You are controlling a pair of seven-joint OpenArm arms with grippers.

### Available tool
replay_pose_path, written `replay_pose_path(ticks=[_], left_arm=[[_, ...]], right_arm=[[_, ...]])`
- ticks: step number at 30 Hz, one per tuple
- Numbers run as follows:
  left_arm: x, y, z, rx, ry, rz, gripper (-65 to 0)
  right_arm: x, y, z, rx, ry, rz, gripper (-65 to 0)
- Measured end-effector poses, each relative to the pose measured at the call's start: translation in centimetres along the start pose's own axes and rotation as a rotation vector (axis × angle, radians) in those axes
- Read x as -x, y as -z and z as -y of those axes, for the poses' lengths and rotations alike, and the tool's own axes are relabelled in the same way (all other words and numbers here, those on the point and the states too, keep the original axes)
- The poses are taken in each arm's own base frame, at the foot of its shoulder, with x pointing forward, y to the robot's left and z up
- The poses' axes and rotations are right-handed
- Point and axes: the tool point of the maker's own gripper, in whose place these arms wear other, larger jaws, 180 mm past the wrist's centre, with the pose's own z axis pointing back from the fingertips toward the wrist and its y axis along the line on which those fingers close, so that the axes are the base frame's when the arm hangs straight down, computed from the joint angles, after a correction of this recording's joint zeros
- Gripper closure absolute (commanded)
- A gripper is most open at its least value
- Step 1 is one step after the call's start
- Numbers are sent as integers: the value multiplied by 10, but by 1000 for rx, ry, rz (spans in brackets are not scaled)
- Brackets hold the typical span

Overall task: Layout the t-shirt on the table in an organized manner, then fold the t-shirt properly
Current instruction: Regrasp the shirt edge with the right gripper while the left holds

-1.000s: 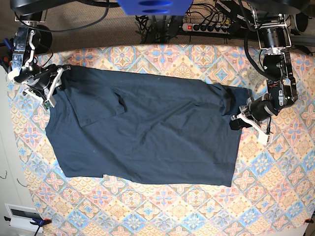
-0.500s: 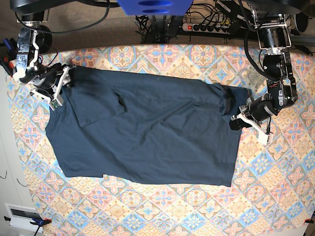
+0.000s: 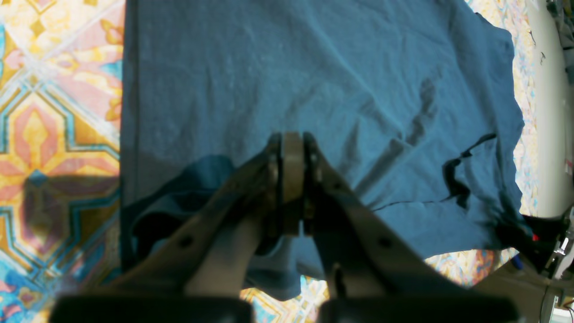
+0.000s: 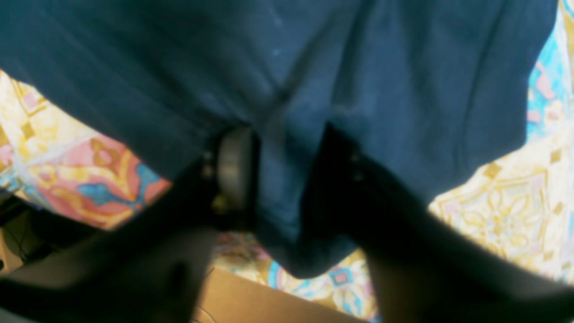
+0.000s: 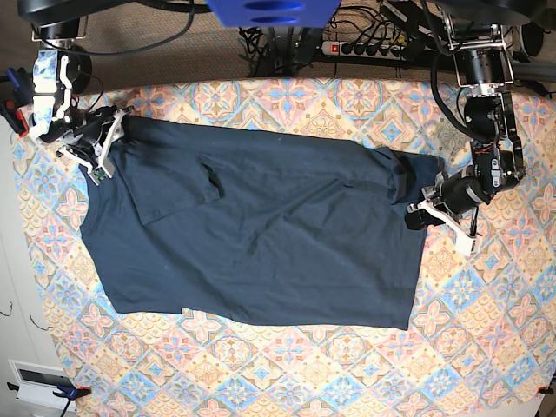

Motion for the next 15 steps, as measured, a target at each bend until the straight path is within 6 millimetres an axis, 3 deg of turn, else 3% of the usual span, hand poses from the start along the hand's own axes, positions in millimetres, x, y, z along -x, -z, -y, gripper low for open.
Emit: replay_pose_path(ticks=[4, 11, 15], left_arm=[[0, 0, 0, -1, 0, 0, 0], [1, 0, -1, -2, -1, -2, 0], [1, 0, 0, -1, -1, -2, 0]], right_arm=[[-4, -1, -1, -2, -2, 15, 0], [-32, -12, -3, 15, -47, 111, -7], [-32, -13, -4, 14, -47, 112, -3]])
